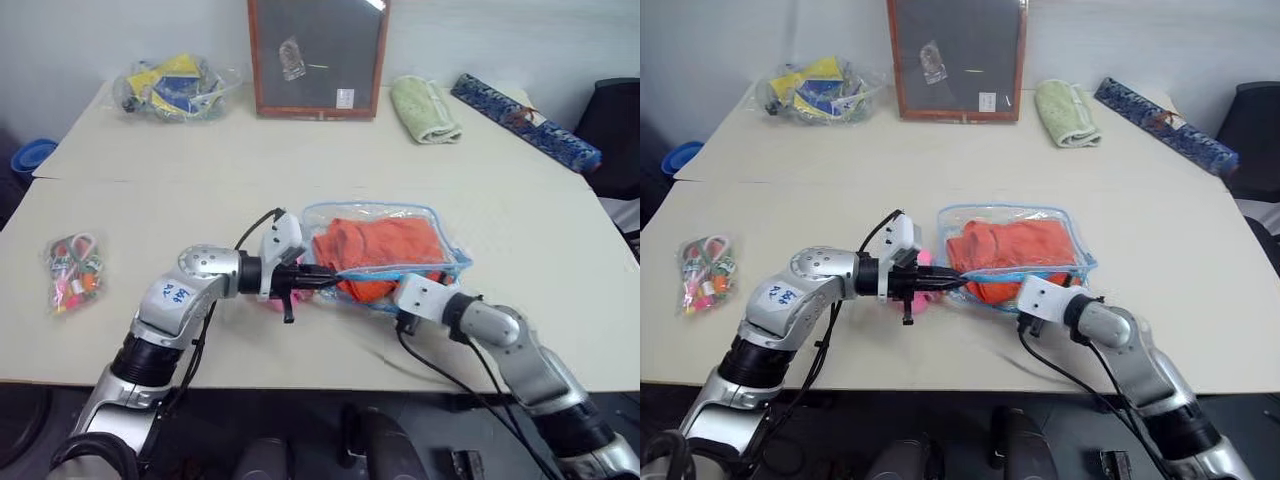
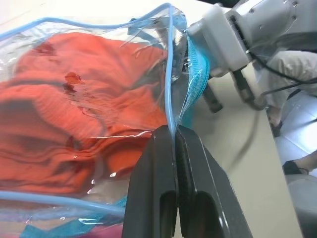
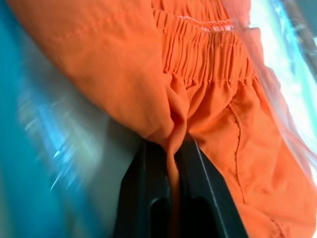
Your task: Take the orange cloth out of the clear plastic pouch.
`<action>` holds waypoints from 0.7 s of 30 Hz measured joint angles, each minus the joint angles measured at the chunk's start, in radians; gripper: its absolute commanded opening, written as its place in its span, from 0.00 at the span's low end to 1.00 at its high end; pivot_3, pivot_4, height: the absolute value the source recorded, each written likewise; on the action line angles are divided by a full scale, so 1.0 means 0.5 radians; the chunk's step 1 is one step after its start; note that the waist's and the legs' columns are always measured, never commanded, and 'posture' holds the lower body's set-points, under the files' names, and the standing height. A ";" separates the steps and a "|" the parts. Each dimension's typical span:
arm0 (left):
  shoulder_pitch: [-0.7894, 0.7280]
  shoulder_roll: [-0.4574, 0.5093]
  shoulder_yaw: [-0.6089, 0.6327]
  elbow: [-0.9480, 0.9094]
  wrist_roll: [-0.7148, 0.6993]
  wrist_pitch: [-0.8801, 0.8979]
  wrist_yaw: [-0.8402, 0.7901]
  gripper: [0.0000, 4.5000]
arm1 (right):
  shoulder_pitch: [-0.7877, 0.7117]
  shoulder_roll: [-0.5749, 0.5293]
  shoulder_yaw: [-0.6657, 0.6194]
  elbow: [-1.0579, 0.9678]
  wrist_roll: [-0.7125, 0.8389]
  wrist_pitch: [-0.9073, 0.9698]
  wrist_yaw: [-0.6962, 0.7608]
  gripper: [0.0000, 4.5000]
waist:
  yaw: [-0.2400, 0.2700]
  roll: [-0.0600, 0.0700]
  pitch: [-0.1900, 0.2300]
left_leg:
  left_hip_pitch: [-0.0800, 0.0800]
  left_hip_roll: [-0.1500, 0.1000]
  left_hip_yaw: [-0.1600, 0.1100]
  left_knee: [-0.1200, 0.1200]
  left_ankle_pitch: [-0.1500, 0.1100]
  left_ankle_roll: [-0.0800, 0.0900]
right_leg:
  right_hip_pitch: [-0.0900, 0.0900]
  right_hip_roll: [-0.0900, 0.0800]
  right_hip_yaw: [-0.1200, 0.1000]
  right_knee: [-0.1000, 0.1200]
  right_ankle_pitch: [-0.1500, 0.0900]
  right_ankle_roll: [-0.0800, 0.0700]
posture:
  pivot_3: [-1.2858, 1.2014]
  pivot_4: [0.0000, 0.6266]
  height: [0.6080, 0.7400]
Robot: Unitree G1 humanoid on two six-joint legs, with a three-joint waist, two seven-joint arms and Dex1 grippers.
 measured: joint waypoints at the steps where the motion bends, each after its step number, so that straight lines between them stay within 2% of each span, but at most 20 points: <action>1: -0.006 -0.006 -0.003 0.052 0.034 -0.025 0.016 0.00 | 0.076 -0.028 -0.028 -0.088 0.088 -0.005 0.077 0.01 | -0.005 0.000 0.000 | 0.000 0.000 0.000 0.000 0.000 0.000 | 0.000 0.000 -0.001 0.000 0.000 0.000 | 0.52 0.24 1.00; 7: -0.167 -0.090 -0.017 0.385 0.205 -0.244 0.084 0.00 | 0.347 -0.301 -0.079 -0.383 0.301 -0.141 0.426 0.01 | -0.008 0.000 0.000 | -0.001 -0.001 0.003 0.000 -0.001 0.001 | 0.001 -0.001 0.000 0.001 0.000 0.000 | 0.52 0.24 1.00; 13: -0.327 -0.167 0.019 0.747 0.319 -0.403 0.235 0.00 | 0.696 -0.621 -0.209 -0.543 0.325 -0.306 0.650 0.01 | -0.002 -0.002 0.001 | -0.001 -0.001 0.001 0.000 -0.001 0.002 | 0.000 -0.001 -0.002 0.000 0.000 0.001 | 0.52 0.24 1.00; 21: -0.389 -0.098 0.089 0.873 0.424 -0.523 0.278 0.00 | 0.928 -0.647 -0.385 -0.424 0.179 -0.510 0.588 0.01 | -0.008 -0.003 0.001 | 0.000 -0.001 0.007 -0.001 -0.001 0.001 | 0.001 -0.001 0.003 0.002 0.001 0.001 | 0.52 0.24 1.00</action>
